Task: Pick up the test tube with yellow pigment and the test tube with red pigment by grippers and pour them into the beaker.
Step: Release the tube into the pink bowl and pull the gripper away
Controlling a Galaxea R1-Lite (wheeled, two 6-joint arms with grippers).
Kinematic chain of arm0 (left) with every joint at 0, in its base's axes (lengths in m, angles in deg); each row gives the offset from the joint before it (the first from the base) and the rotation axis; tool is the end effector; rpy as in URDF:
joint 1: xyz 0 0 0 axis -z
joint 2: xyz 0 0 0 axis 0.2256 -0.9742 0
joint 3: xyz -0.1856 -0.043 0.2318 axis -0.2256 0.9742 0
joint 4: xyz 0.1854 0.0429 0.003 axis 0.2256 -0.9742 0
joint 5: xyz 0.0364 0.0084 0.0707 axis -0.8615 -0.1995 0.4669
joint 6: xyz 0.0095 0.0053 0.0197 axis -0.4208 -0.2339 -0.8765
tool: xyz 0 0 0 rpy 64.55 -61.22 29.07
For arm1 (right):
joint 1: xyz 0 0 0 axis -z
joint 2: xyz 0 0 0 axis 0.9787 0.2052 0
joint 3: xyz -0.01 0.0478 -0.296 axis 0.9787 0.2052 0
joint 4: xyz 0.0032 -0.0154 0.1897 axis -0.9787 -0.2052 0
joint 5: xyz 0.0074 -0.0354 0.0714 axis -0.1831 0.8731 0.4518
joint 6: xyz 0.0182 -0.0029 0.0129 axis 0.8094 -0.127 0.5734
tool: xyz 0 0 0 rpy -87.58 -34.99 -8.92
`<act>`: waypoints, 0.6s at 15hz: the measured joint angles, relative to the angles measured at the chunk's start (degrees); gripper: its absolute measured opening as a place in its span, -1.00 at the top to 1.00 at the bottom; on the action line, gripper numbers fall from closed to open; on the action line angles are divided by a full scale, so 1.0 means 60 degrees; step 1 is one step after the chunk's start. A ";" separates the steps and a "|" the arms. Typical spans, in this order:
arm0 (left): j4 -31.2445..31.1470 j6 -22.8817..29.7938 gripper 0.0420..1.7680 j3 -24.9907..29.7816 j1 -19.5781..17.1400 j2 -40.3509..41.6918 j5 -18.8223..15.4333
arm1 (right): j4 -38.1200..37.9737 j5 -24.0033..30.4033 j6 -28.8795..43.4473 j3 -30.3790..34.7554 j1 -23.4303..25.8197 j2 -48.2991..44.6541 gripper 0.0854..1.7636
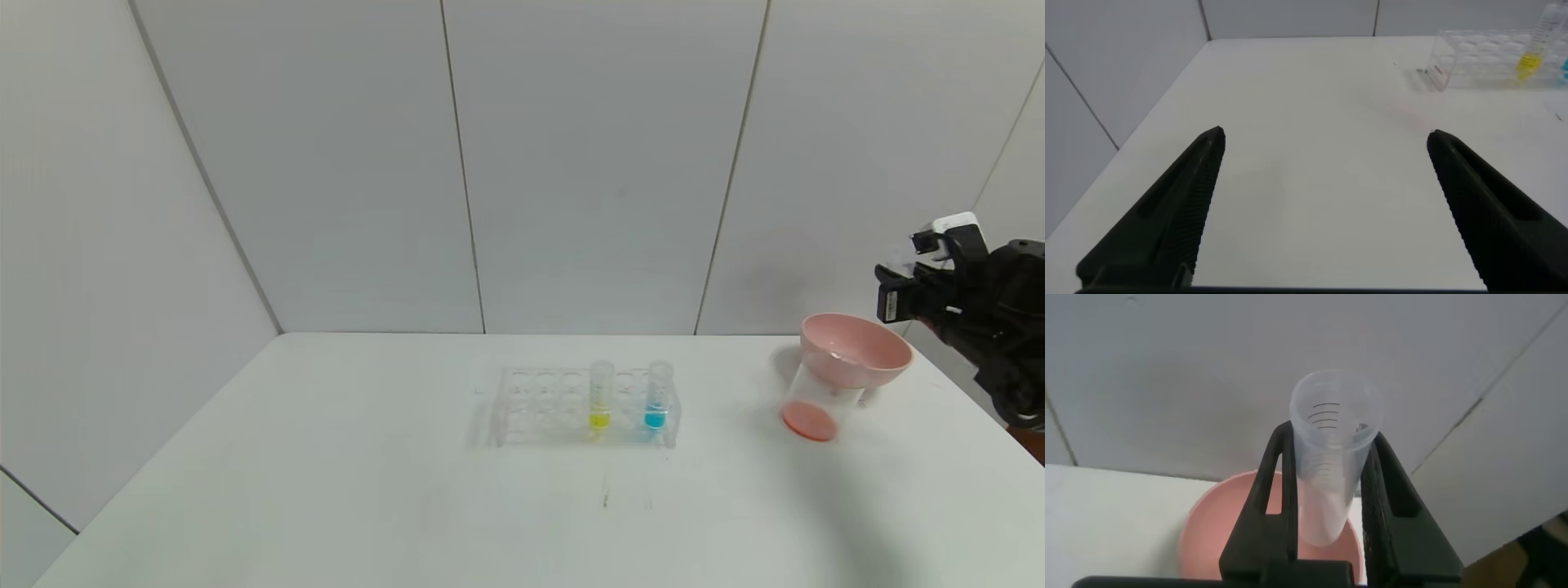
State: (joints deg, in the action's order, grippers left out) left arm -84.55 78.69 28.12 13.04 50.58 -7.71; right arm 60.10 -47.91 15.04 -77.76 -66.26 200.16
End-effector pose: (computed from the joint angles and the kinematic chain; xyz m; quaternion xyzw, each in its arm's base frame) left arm -0.0229 -0.0001 0.0756 0.0000 -0.0007 -0.0006 1.0000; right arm 0.3936 -0.0822 0.1476 -0.1396 0.0047 -0.0857 0.9865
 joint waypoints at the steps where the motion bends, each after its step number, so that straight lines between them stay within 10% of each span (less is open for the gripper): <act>1: 0.0000 0.0000 -1.00 0.0000 0.0000 0.0000 -0.0004 | -0.0018 -0.0209 0.0528 -0.0175 0.0004 0.0270 0.50; 6: 0.0000 0.0000 -1.00 0.0000 0.0000 0.0000 -0.0004 | -0.0018 -0.0313 0.1388 -0.0256 0.0073 0.1024 0.45; 9: 0.0000 0.0000 -1.00 0.0000 0.0000 0.0000 -0.0004 | 0.0000 -0.0323 0.1392 -0.0201 0.0079 0.1191 0.00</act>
State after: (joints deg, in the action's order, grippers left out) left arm -84.55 78.69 28.12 13.04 50.58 -7.74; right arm 60.10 -49.84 23.39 -78.97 -65.78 207.31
